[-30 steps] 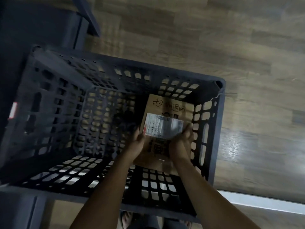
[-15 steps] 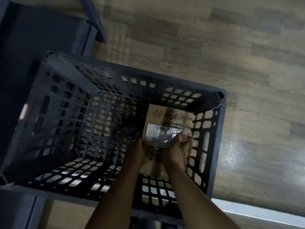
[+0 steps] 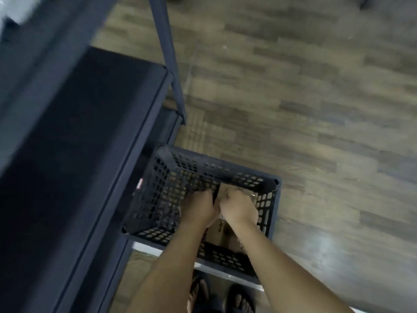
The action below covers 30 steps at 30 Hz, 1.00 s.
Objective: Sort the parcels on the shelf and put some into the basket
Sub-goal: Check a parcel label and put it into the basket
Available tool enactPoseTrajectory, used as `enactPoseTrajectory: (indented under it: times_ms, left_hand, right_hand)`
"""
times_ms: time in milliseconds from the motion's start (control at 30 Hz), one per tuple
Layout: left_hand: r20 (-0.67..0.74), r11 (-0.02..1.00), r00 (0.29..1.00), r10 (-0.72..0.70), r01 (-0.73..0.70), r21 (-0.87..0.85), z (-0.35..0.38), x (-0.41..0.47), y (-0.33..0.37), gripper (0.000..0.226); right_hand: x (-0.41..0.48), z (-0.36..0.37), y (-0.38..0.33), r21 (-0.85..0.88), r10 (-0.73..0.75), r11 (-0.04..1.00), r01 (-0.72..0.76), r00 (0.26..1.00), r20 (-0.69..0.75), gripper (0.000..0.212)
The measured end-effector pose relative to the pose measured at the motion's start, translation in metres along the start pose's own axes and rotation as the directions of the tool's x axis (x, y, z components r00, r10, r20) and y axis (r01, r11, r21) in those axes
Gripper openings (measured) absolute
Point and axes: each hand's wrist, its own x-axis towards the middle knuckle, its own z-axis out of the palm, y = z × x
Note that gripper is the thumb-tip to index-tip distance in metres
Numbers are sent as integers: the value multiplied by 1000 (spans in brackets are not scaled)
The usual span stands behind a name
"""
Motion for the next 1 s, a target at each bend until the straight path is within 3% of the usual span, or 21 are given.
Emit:
enactPoseTrajectory:
  times_ms: [167, 300, 567, 733, 800, 900, 1000]
  left_hand:
    - [74, 997, 994, -77, 75, 32, -124, -66, 14, 36]
    - [150, 987, 977, -152, 157, -26, -215, -135, 23, 43]
    - [-127, 964, 962, -243, 225, -145, -356, -276, -7, 30]
    - [-306, 915, 872, -383, 315, -251, -397, -356, -64, 27]
    - [-341, 870, 817, -465, 351, -346, -402, -384, -89, 28]
    - [-382, 805, 734, -562, 379, -457, -406, -416, -126, 33]
    - [-448, 771, 644, -620, 393, -502, -409, -435, -161, 30]
  right_hand:
    - [-75, -89, -71, -163, -77, 981, 102, 985, 153, 24]
    - [-146, -142, -123, -298, -119, 940, 166, 978, 170, 28]
    - [-273, -184, -231, -348, -432, 808, 476, 880, 198, 25]
    - [-356, -160, -288, -251, -627, 708, 660, 752, 206, 28]
    - [-387, -146, -304, -222, -683, 648, 729, 685, 253, 15]
    - [-420, -125, -332, -146, -758, 574, 806, 590, 277, 63]
    - [-443, -100, -363, -138, -794, 521, 842, 538, 282, 77]
